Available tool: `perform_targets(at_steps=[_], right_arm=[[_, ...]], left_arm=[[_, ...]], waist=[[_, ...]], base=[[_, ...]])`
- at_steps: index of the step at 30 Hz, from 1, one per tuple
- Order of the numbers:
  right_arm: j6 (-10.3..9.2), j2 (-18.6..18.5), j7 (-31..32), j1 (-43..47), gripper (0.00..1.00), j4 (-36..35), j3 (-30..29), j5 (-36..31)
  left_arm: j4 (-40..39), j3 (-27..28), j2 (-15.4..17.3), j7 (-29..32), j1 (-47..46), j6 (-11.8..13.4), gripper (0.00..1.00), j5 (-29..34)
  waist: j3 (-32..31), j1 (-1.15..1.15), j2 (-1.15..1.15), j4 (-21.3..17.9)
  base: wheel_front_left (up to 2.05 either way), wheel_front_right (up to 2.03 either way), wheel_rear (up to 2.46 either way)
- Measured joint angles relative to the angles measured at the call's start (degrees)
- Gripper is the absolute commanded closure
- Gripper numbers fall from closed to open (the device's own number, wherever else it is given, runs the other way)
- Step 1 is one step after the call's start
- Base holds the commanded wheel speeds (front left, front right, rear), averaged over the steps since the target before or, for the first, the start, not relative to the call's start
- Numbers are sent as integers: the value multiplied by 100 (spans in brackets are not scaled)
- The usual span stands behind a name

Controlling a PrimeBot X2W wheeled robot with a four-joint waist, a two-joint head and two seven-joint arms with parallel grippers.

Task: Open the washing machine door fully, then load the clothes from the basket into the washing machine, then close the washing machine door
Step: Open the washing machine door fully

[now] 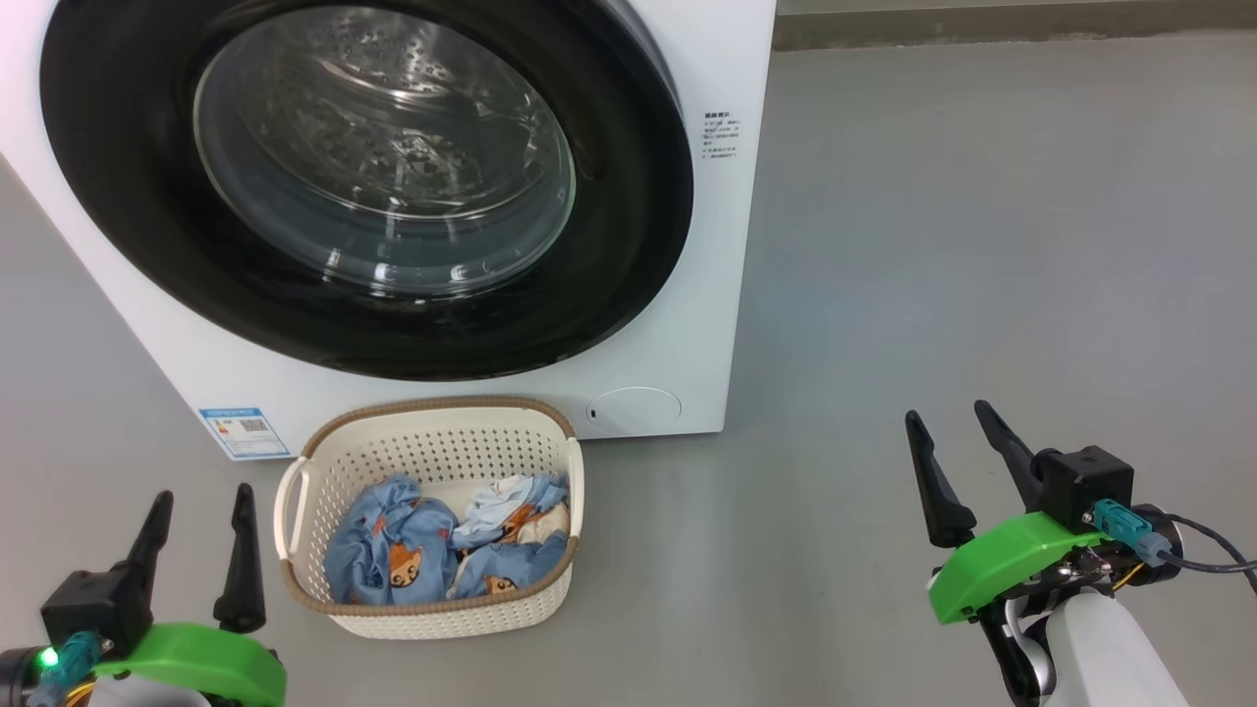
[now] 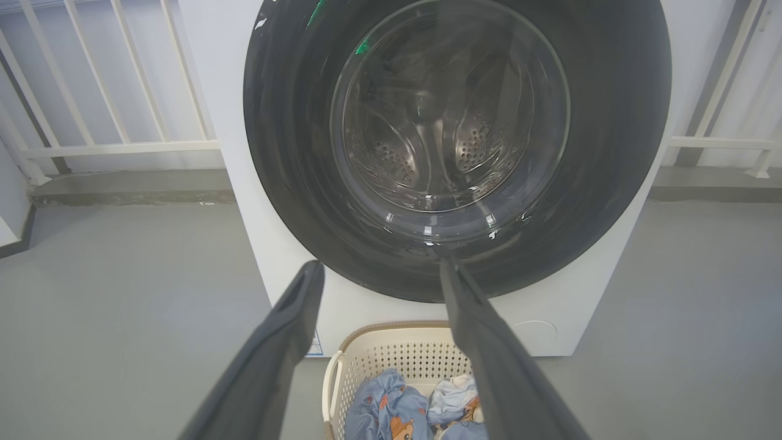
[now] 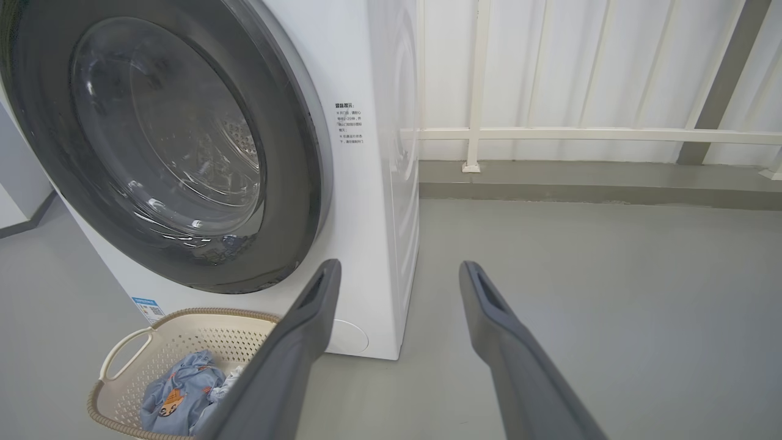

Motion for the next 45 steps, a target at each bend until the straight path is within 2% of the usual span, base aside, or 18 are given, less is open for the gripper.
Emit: perform_targets(at_steps=[30,38,45], right_arm=[[0,1,-24,-70,0,-22,-186,-18],[0,-3,-22,-584,0,-35,-335,9],[0,-18,5,-1574,0,12,-550,73]], left_arm=[[-175,-33,-58,0,15,-69,0,63],[-357,-153,-92,0,13,-102,0,77],[-466,-230,-109,0,-10,-120,0,73]], waist=[[186,0,0,99],[380,0,0,173],[599,0,0,294]], base=[[0,0,0],[0,0,0],[0,0,0]])
